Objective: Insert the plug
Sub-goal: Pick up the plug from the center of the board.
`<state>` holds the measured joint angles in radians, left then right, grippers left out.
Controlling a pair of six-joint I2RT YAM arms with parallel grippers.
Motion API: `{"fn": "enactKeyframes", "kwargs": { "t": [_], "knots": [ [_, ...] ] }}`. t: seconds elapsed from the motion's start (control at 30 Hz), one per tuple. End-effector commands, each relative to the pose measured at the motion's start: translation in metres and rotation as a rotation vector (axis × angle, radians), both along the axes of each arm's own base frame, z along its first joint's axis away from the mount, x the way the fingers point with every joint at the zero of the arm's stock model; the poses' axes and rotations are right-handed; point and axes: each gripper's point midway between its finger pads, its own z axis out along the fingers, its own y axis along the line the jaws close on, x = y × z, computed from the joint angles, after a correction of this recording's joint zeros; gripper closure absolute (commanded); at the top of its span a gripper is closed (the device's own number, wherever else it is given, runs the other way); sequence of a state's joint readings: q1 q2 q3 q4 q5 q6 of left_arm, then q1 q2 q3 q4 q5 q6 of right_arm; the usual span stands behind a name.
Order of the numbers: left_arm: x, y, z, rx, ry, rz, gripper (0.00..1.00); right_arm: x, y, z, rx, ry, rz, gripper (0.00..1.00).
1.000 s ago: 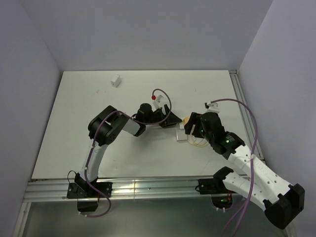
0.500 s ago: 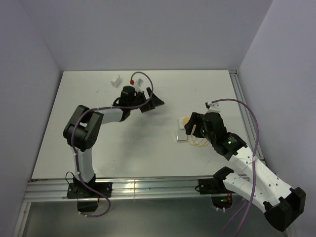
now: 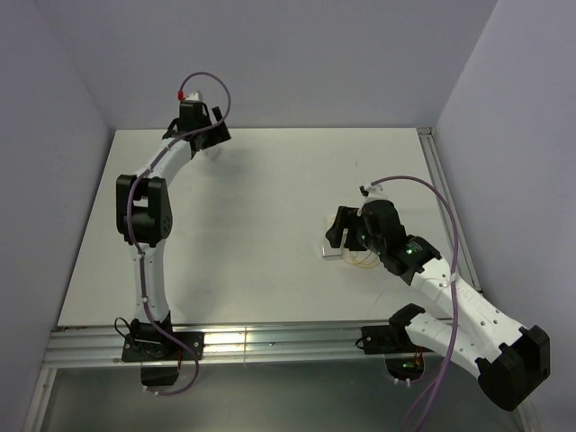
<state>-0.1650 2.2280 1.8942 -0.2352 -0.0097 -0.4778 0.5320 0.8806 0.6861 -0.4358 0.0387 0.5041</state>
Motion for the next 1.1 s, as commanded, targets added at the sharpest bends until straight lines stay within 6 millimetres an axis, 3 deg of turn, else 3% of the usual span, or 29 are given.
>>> {"fn": "enactKeyframes", "kwargs": {
  "t": [0.0,0.1,0.23,0.37,0.4,0.57,0.77,1.07],
  "knots": [
    [0.007,0.039,-0.014,0.172,0.036,0.016,0.04,0.006,0.011,0.02,0.045,-0.068,0.058,0.23],
    [0.014,0.052,-0.019,0.187,0.027,0.014,0.06,0.004,0.01,0.019,0.045,-0.07,0.069,0.23],
    [0.019,0.054,-0.018,0.177,-0.013,0.002,0.07,0.004,0.006,0.019,0.04,-0.086,0.07,0.23],
    [0.023,0.052,-0.033,0.179,0.008,-0.006,0.07,0.004,0.004,0.021,0.046,-0.087,0.076,0.23],
    [0.025,0.052,-0.046,0.184,0.028,-0.014,0.07,0.004,0.004,0.021,0.048,-0.088,0.075,0.23],
    [0.03,0.05,-0.059,0.188,0.038,-0.03,0.13,0.003,0.001,0.023,0.047,-0.097,0.072,0.23],
    [0.037,0.047,-0.038,0.167,-0.047,-0.035,0.19,0.002,0.002,0.017,0.055,-0.084,0.07,0.23],
    [0.043,0.038,-0.042,0.152,-0.049,-0.086,0.25,0.001,0.004,0.021,0.075,-0.086,0.071,0.23]
  ]
}}
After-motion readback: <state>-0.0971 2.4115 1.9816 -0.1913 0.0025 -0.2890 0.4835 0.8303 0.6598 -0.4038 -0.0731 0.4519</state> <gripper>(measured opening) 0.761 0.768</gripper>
